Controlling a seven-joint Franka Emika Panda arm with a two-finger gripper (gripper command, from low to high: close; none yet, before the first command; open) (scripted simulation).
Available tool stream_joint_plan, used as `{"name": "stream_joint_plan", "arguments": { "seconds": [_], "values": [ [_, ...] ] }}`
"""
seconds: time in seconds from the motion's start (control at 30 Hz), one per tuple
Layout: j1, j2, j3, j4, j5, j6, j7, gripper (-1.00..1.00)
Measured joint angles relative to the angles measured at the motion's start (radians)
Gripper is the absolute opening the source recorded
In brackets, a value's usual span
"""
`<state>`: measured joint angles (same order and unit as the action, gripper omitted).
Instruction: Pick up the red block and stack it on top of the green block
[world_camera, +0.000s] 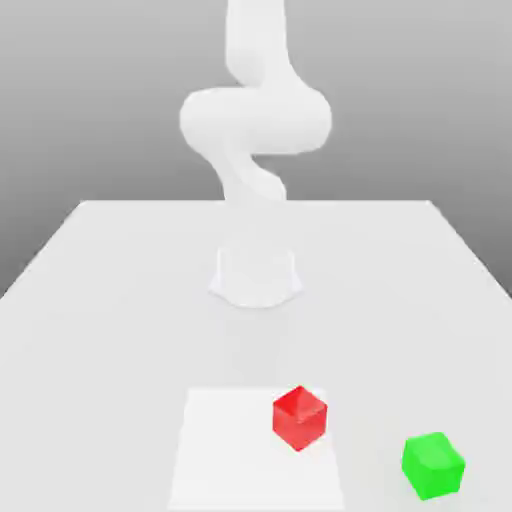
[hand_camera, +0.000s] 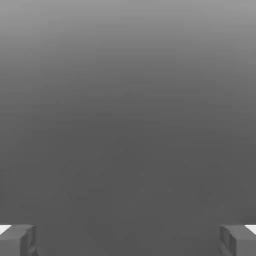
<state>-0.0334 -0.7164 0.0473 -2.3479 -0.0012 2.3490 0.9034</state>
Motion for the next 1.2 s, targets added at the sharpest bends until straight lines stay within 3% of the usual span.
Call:
{"name": "stream_joint_plan", "arguments": {
  "seconds": [0.53, 0.7, 0.9, 0.93, 1.2],
  "values": [
    [-0.155, 0.574, 0.251, -0.321, -0.038, 0.335, 0.722, 0.0],
    [-0.131, 0.744, 0.26, -0.402, -0.039, 0.442, 0.908, 0.0],
    [-0.048, 0.947, 0.132, -0.379, -0.208, 0.603, 1.052, 0.0],
    [-0.032, 0.97, 0.111, -0.376, -0.227, 0.622, 1.065, -1.0],
    [-0.045, 0.948, 0.129, -0.379, -0.208, 0.607, 1.052, -1.0]
  ]
}}
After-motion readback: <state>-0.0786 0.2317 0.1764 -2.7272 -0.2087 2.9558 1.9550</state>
